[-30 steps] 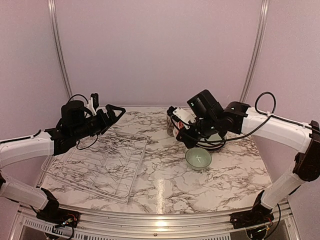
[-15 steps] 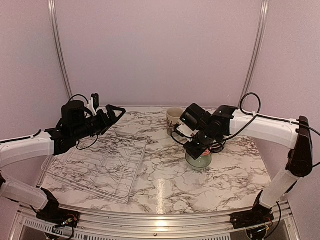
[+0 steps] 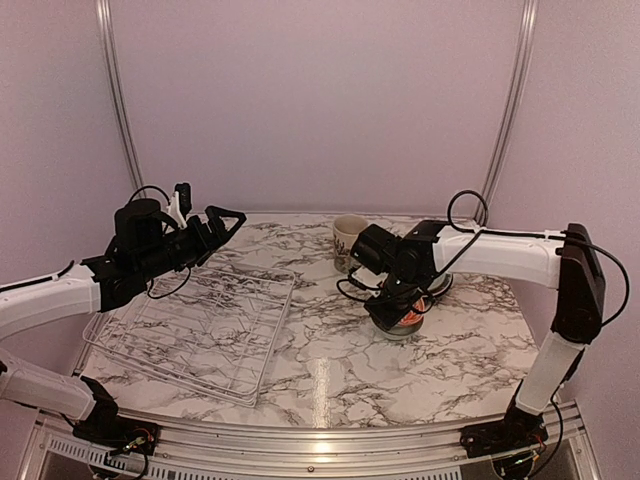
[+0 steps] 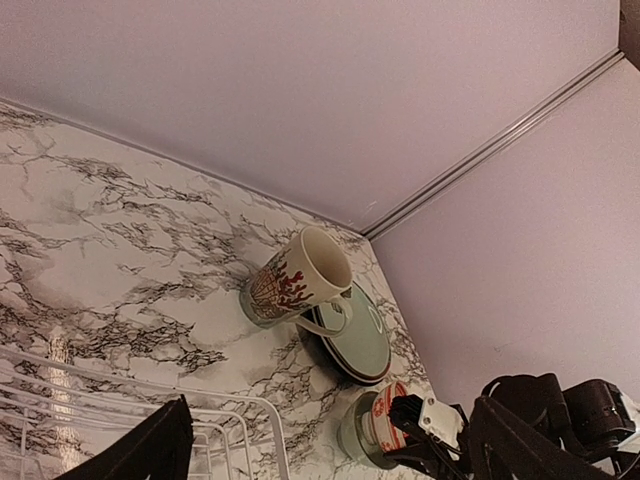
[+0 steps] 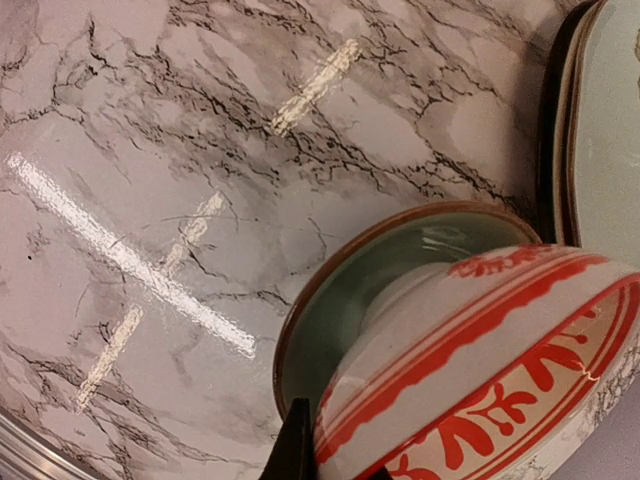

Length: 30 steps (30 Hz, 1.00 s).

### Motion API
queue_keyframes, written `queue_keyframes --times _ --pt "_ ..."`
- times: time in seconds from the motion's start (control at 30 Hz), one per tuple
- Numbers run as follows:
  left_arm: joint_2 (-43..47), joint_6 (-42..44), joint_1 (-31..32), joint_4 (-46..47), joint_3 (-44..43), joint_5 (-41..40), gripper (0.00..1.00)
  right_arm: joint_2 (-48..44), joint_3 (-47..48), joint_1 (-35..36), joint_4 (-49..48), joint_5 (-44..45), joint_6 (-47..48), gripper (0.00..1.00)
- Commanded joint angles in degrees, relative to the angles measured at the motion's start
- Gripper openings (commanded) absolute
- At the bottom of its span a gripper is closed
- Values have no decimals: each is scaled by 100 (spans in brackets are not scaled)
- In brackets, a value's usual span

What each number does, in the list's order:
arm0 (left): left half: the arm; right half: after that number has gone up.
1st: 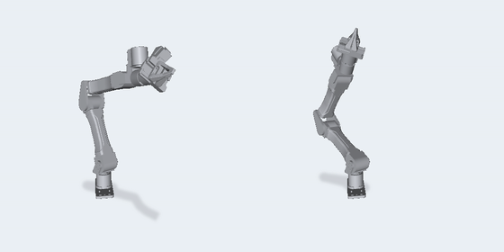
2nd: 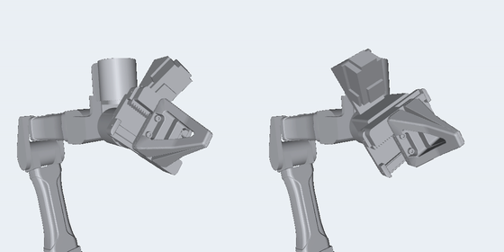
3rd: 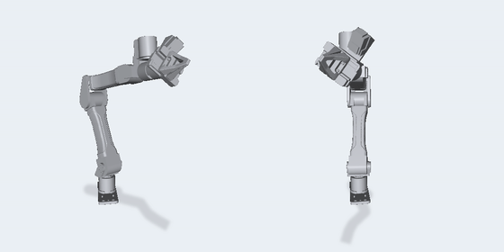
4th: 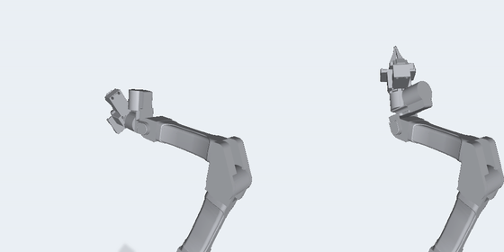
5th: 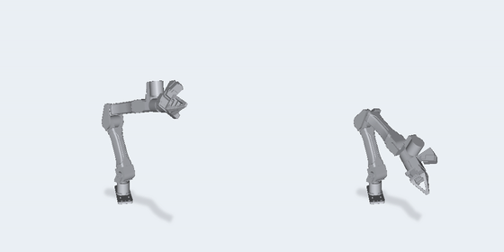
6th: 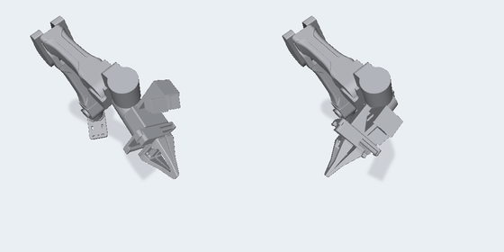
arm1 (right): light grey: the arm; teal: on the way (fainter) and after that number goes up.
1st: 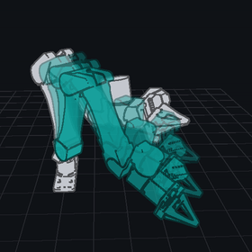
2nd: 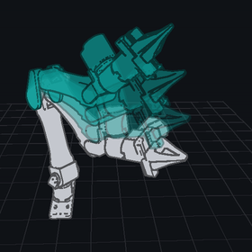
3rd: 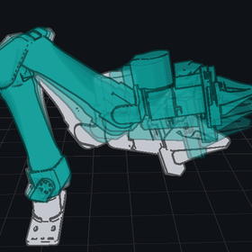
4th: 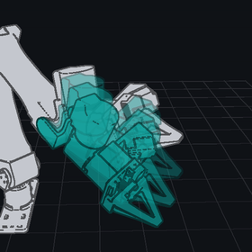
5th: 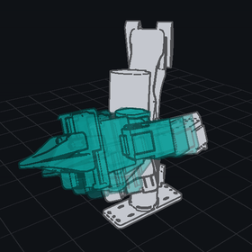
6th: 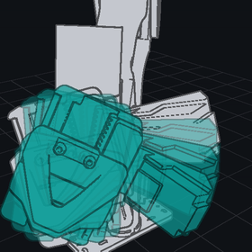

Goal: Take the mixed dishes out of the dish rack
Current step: Place the bowl in the bowl.

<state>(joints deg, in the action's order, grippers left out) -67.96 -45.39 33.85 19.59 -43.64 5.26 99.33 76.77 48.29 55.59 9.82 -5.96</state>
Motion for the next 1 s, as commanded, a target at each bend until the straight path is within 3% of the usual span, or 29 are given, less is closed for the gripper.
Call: queue_keyframes --times 0.0,0.2,0.53,0.97 --pt "-31 98 -27 -96 -16 10 99 136 60 -31 47 -22 -55 0" --pt "-84 68 -27 -67 -6 25 99 147 -25 -50 -32 31 -47 4" --pt "-32 110 -27 -182 -65 5 99 139 -117 -110 -172 37 -61 18" --pt "304 853 -45 -1052 -598 -581 99 -824 243 -171 -521 -243 -14 60"
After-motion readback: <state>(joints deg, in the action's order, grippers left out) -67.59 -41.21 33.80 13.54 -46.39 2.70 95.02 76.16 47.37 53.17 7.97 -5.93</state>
